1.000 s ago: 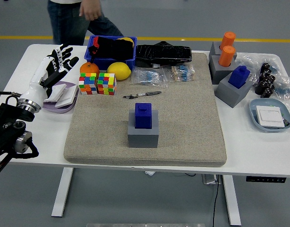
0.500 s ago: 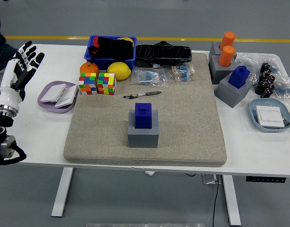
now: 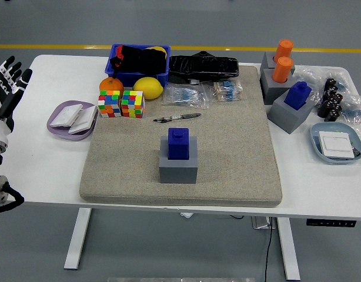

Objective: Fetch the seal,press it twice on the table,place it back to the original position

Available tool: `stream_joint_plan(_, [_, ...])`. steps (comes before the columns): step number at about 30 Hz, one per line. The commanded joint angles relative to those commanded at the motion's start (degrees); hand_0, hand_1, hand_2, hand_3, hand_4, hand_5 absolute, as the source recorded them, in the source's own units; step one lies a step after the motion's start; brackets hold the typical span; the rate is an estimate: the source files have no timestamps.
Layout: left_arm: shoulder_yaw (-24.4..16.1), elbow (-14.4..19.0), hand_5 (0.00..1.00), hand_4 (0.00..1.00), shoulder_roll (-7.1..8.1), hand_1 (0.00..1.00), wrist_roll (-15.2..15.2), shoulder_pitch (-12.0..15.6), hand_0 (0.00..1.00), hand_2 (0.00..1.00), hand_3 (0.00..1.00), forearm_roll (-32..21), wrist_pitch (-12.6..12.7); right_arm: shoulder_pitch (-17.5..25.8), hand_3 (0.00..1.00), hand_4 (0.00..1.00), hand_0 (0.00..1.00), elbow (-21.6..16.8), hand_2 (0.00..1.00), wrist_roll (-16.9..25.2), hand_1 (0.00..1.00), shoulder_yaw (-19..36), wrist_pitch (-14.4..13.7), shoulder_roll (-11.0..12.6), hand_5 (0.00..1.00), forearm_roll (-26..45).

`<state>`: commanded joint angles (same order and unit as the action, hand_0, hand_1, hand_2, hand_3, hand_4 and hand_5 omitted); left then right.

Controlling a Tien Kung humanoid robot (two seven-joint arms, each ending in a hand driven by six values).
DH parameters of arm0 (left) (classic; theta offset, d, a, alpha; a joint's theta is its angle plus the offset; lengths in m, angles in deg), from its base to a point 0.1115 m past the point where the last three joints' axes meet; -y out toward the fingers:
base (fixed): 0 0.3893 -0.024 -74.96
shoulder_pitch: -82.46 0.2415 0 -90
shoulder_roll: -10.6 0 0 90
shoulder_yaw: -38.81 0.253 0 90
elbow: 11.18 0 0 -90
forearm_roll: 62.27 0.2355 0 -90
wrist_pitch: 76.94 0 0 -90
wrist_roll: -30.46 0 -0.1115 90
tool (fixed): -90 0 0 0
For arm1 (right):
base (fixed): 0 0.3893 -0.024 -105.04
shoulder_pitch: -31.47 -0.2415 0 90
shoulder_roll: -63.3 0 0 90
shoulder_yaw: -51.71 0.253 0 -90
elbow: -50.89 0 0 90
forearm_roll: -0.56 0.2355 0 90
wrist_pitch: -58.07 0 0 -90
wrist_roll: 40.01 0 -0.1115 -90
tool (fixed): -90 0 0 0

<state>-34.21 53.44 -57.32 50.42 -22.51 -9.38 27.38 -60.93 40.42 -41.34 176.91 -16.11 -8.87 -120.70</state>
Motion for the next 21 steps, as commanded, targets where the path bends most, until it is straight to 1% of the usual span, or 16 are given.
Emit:
stream_joint_plan(8, [-1.98, -0.01, 0.624, 0.998, -0.97, 0.951, -0.39, 0.8, 0.912, 0.919, 0.958, 0.57, -0.23, -0.18, 0.616, 0.786, 0.783, 0.11, 0.658, -0.17, 0.682, 0.73, -0.11, -0.16, 0.451, -0.63])
stream_joint_plan(9, [-2.05, 0.02, 0.619, 0.99, -1.0, 0.941, -0.45, 0.86, 0.9, 0.916, 0.956, 0.61, -0.25, -0.2, 0.615, 0.785, 0.784, 0.11, 0.659, -0.19, 0.681, 0.87, -0.15, -0.17, 0.449, -0.71])
stream_joint_plan(21, [-2.78, 0.23, 0.6, 0.977, -1.52, 0.934, -0.7, 1.47, 0.891, 0.911, 0.954, 0.73, -0.33, 0.0, 0.616, 0.783, 0.784, 0.16, 0.659, -0.61, 0.681, 1.98, -0.32, -0.61, 0.451, -1.05])
